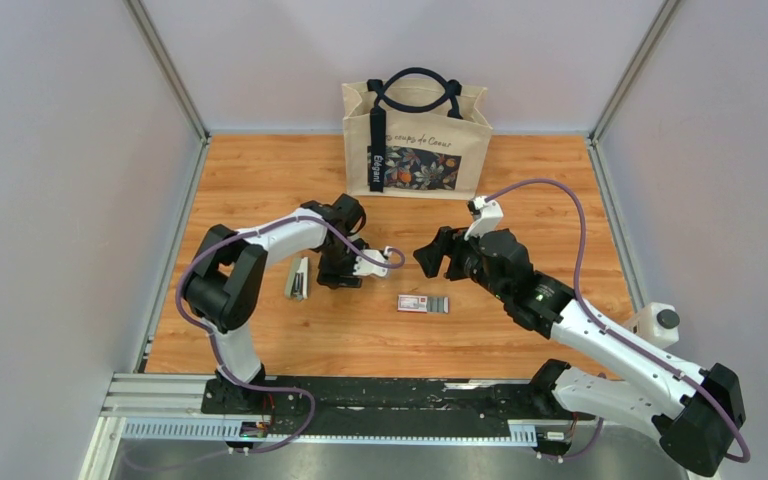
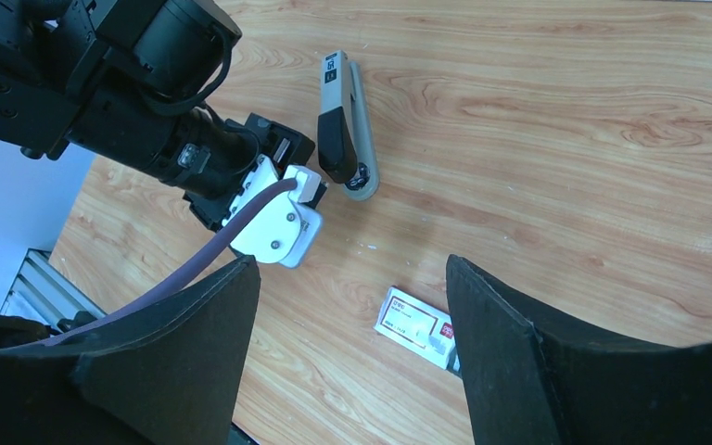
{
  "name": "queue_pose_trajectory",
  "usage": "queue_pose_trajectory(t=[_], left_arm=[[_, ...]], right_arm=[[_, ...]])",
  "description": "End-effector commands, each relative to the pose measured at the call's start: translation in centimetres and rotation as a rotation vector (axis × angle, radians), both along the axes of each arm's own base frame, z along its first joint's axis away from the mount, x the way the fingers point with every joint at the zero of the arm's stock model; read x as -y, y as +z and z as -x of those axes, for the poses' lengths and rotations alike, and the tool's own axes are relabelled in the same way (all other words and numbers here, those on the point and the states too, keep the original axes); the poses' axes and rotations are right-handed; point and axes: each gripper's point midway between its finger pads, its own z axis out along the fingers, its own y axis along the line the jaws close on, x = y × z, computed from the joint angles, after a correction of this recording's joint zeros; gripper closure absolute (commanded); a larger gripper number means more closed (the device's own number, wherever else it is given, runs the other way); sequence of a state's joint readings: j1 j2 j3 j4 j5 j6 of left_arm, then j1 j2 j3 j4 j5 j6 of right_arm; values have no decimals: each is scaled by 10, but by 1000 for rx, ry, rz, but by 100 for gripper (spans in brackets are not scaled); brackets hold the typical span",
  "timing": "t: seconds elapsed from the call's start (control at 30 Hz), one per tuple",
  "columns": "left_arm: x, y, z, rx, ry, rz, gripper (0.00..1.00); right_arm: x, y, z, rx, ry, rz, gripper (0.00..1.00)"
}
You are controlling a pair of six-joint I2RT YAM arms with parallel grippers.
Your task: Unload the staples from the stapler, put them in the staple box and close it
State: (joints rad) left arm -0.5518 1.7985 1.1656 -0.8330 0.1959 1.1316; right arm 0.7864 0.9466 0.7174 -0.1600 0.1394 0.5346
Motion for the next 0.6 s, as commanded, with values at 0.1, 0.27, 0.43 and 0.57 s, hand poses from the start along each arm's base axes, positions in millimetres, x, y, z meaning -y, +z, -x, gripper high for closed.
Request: queue_pose_trajectory(t=[0.1,0.27,0.43,0.57], left_arm=[[4,4,-21,43,23,15,35],[5,3,-22,29,33,13,37],[3,0,-17,-15,33,-9,49],[4,-1,-15,-51,37,-26,56]], right_arm=[[-2,30,0,51,11,-54,23],[-3,30,-1,50,13,-54,24],[-3,31,-1,53,12,-52,24],[-3,32,-1,55,12,-52,24]])
